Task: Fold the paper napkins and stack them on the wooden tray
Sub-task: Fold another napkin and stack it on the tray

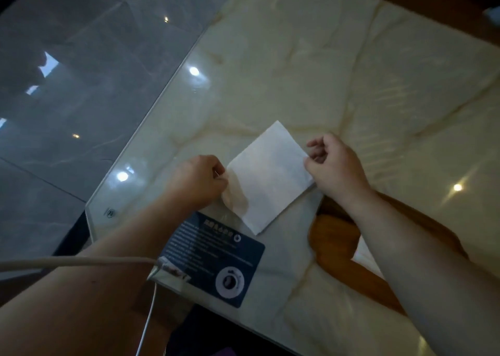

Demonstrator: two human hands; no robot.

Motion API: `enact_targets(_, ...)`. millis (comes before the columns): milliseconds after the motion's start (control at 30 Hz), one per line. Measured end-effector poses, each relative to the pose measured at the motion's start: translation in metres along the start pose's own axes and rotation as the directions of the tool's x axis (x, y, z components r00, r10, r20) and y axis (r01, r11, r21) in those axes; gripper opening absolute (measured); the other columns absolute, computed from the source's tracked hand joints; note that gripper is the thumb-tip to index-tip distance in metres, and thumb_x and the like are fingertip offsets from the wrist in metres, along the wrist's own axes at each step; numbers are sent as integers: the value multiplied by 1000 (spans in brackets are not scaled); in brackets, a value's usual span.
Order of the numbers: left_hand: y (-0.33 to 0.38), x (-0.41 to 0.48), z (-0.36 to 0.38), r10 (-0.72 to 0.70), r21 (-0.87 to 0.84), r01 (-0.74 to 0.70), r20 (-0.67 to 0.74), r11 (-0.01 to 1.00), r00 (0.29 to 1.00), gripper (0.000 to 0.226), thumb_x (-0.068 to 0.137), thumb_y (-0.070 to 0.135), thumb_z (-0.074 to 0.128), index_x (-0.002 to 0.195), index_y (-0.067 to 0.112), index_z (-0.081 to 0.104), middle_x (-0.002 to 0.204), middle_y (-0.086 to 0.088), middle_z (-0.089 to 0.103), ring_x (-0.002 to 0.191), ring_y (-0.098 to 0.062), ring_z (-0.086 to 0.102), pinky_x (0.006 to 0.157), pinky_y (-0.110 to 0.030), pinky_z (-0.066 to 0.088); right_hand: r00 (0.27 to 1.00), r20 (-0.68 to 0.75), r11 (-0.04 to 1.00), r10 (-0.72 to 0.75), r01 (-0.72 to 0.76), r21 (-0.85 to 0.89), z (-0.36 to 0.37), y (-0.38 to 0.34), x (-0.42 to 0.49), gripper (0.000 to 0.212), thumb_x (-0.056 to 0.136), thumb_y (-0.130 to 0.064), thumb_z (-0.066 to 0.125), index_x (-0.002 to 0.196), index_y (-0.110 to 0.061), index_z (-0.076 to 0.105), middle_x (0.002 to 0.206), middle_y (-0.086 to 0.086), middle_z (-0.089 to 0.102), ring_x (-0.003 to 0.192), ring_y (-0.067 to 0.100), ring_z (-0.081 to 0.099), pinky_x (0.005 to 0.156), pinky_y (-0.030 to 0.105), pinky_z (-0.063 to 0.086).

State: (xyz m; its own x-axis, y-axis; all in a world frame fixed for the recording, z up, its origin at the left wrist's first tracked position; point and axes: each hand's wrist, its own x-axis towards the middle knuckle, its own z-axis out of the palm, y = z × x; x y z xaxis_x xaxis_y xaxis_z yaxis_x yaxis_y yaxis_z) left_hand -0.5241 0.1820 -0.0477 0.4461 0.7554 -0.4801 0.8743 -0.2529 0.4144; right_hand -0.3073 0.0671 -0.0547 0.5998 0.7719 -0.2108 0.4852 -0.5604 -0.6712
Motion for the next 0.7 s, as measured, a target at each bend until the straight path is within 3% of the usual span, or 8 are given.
enact_targets(67,4,-8,8,22,17,-23,21,1000,1000,5,81,27,60,79,23,60,74,7,58,72,-18,58,65,-31,48,1000,-3,1000,-26,26,-17,-4,-2,16,20,76,-14,65,94,-19,60,75,-9,59,74,16,60,72,28,47)
enact_targets(133,9,-14,16,36,49,-38,46,998,998,14,81,32,58,70,23,55,68,7,56,68,-19,57,64,-33,51,998,13,997,-67,67,-31,-6,-6,30,19,76,-12,64,93,-19,60,76,-8,60,75,16,59,71,27,45)
enact_targets(267,17,-20,26,26,142,-53,191,988,981,25,83,45,56,71,24,59,69,4,60,65,-16,60,69,-40,57,990,64,992,-124,126,-27,-8,-15,46,19,75,-9,62,91,-18,62,80,-3,63,74,15,59,69,24,43)
enact_targets(333,21,-17,22,6,212,-51,209,976,978,28,83,52,55,77,26,62,73,5,62,68,-15,60,71,-38,57,982,114,988,-150,152,-11,-8,-17,46,18,75,-8,62,90,-18,64,81,-2,64,74,14,59,71,25,46)
enact_targets(433,25,-6,7,48,245,-61,57,968,997,28,84,50,57,93,24,59,91,2,63,76,-17,57,71,-34,51,963,172,978,-209,208,23,-9,-18,38,16,77,-8,64,89,-17,65,78,-7,63,73,11,59,73,24,47)
enact_targets(567,39,13,-9,340,201,-306,-160,931,927,64,80,36,69,133,19,39,133,-7,47,121,-26,45,96,-41,43,941,205,963,-270,261,68,-14,-18,25,16,79,-9,67,90,-20,65,76,-14,61,70,2,58,70,13,45)
enact_targets(633,45,23,-10,423,254,-381,-138,889,895,83,77,35,72,144,19,25,144,-9,40,132,-28,36,106,-42,35,935,214,958,-283,263,118,-16,-18,19,22,80,-10,68,100,-19,64,80,-11,63,74,3,60,73,13,46)
enact_targets(700,48,30,-8,468,304,-423,-89,854,879,77,80,35,70,144,21,28,141,-8,46,130,-28,39,105,-43,35,933,211,953,-291,263,153,-18,-17,12,29,80,-11,69,107,-19,63,83,-8,65,78,7,62,76,15,49)
